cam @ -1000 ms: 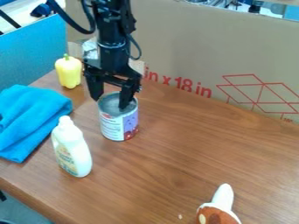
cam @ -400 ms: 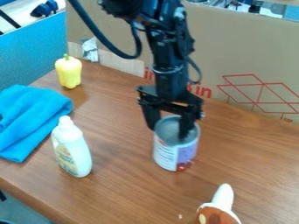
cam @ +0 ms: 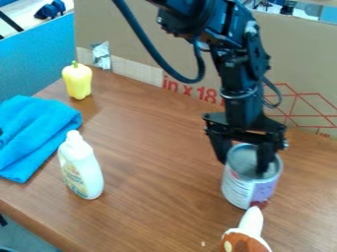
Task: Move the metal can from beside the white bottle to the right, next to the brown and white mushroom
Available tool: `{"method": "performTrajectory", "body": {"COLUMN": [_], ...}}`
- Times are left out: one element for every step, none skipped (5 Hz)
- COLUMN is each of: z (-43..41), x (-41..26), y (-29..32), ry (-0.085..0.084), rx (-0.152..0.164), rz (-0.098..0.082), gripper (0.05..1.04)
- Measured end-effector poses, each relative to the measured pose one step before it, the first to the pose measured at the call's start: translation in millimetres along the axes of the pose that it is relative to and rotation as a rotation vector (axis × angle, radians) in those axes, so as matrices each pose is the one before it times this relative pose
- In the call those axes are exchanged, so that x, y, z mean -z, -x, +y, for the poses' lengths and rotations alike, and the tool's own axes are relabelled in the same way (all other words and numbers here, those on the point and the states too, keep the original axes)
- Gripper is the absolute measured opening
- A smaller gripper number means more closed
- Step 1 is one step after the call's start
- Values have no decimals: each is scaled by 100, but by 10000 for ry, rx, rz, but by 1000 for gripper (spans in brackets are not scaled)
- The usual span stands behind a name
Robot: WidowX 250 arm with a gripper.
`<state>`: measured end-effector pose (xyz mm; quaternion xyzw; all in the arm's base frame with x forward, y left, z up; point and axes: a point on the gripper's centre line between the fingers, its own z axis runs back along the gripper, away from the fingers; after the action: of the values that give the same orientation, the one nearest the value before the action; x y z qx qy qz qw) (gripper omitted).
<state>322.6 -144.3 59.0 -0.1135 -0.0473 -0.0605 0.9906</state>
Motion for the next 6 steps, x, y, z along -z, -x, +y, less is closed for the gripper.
{"method": "performTrajectory", "body": {"z": [-1078, 1272, 770, 573, 1288, 2920], "x": [-574, -1090, -2465, -1535, -2235, -1694], "y": [-460, -152, -1434, -730, -202, 684], "ry": [-84, -580, 13, -37, -510, -1861], "rx": [208, -221, -153, -70, 224, 824], "rz": [-334, -406, -1009, -508, -135, 835], "gripper": [1001, 1001, 1001, 1001, 1001, 1001]}}
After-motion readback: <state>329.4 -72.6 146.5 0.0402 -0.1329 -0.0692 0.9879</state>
